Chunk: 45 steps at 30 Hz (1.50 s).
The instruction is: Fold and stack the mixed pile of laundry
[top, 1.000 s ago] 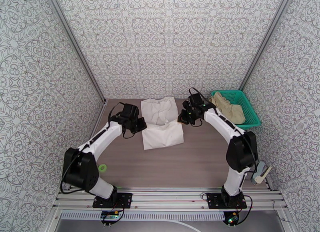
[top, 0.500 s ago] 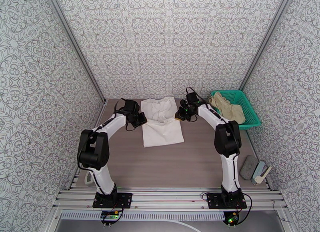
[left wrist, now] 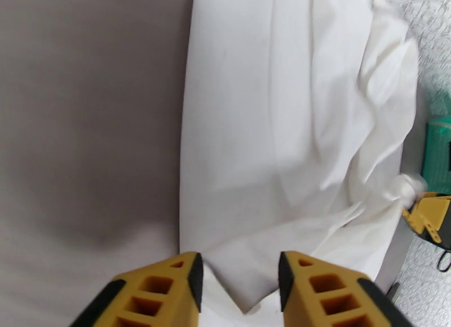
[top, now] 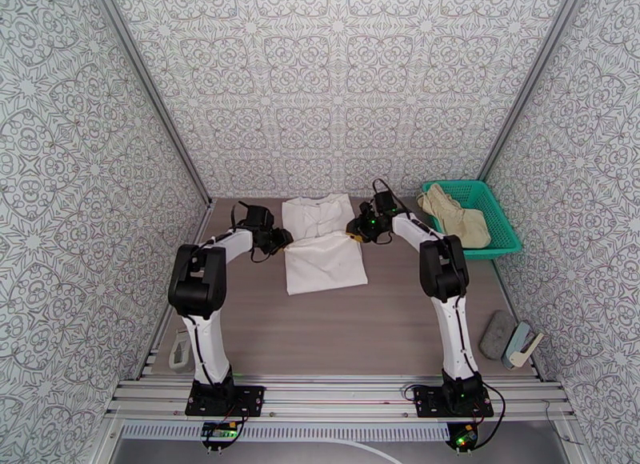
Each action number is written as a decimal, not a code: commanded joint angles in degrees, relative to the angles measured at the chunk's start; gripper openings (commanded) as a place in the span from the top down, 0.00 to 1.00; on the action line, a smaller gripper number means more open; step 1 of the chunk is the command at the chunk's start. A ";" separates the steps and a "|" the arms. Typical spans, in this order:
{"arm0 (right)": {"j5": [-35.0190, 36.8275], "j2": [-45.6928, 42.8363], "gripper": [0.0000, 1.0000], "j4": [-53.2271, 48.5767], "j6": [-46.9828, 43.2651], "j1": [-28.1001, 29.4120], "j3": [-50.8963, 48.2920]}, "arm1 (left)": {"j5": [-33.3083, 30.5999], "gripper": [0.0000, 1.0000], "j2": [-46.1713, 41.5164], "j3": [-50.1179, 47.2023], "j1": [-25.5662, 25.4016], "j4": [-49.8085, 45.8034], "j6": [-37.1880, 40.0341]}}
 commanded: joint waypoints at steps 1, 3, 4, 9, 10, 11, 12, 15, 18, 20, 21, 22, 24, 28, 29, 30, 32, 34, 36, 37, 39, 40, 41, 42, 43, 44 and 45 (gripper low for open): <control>-3.01 -0.13 0.55 7.72 4.06 -2.11 1.35 | 2.18 0.52 -1.40 2.27 0.92 5.83 -0.03; -2.95 -1.37 0.52 7.73 3.87 -2.82 0.65 | 1.50 0.50 -2.38 3.35 1.42 3.99 0.88; -2.64 -2.83 0.52 7.37 3.09 -3.12 -0.37 | 0.86 0.50 -3.65 3.03 1.72 3.28 1.40; 3.13 -12.61 0.53 7.62 -2.37 -1.40 -12.03 | -2.41 0.52 -13.72 -4.43 0.90 -0.46 3.33; 4.62 -14.17 0.54 7.65 -3.48 -0.48 -14.42 | -2.92 0.54 -15.55 -6.49 -0.06 -0.98 3.62; 5.80 -15.16 0.55 7.50 -4.45 0.58 -16.36 | -3.46 0.58 -17.17 -8.43 -1.14 -1.59 3.88; 6.45 -15.64 0.57 7.52 -5.21 1.36 -17.45 | -3.62 0.60 -18.22 -10.00 -2.19 -1.67 4.09; 7.68 -14.69 0.61 7.68 -6.19 3.28 -18.39 | -3.46 0.68 -18.73 -13.36 -5.04 -0.77 4.09; 6.81 -11.50 0.64 6.88 -5.48 3.42 -15.27 | -2.88 0.74 -15.86 -13.02 -6.01 0.04 4.26; 7.45 -9.56 0.64 5.64 -5.72 3.46 -12.23 | -2.48 0.75 -13.13 -11.31 -5.97 0.64 4.91; 7.86 -8.71 0.64 4.87 -6.11 3.47 -10.82 | -2.66 0.75 -11.78 -10.27 -5.85 0.79 5.16; 8.18 -7.53 0.64 3.69 -6.59 3.48 -9.11 | -2.46 0.75 -10.33 -8.98 -5.60 0.92 5.67; 8.63 -5.42 0.64 1.96 -7.18 3.34 -6.06 | -2.21 0.76 -7.24 -6.00 -4.93 0.83 6.19; 10.11 -1.40 0.65 -0.01 -7.60 2.90 -1.17 | -1.03 0.76 -1.46 -0.38 -3.59 0.96 6.42; 10.39 0.17 0.65 -0.30 -7.22 2.60 0.25 | -0.52 0.76 0.48 1.40 -3.17 1.36 6.31; 10.44 1.20 0.65 -0.58 -6.92 2.28 1.15 | -0.18 0.76 1.84 2.48 -2.84 1.57 6.05; 10.32 3.16 0.65 -0.98 -6.26 1.83 2.92 | 1.32 0.75 4.20 4.26 -1.95 3.02 4.91; 10.08 4.30 0.65 -1.57 -6.02 1.46 4.20 | 1.98 0.75 6.02 5.46 -1.26 3.89 4.06; 10.06 4.93 0.64 -2.05 -6.01 1.09 4.83 | 2.26 0.75 7.61 6.84 -0.57 3.79 3.91; 9.82 5.06 0.64 -2.40 -6.01 0.90 5.11 | 2.50 0.75 8.32 7.55 -0.30 3.48 3.91; 9.39 4.94 0.63 -3.16 -6.26 0.68 5.79 | 3.03 0.75 9.01 8.35 0.13 3.25 3.85; 9.31 4.61 0.62 -3.86 -6.65 0.58 6.24 | 3.21 0.74 8.94 8.52 0.29 3.25 3.83; 9.40 3.94 0.62 -4.48 -6.96 0.49 6.63 | 3.28 0.73 8.41 8.69 0.31 2.98 3.90; 9.37 3.11 0.62 -4.86 -7.22 0.40 6.79 | 3.24 0.72 7.85 8.79 0.37 2.54 4.00; 9.38 1.93 0.61 -5.29 -7.47 0.26 6.71 | 3.17 0.70 6.83 8.77 0.36 2.08 4.22; 9.48 0.31 0.60 -5.60 -7.71 0.22 6.35 | 2.85 0.67 5.24 8.51 0.43 1.66 4.49; 9.68 -1.30 0.60 -5.65 -7.98 0.12 5.56 | 2.42 0.64 3.70 8.10 0.46 1.14 4.69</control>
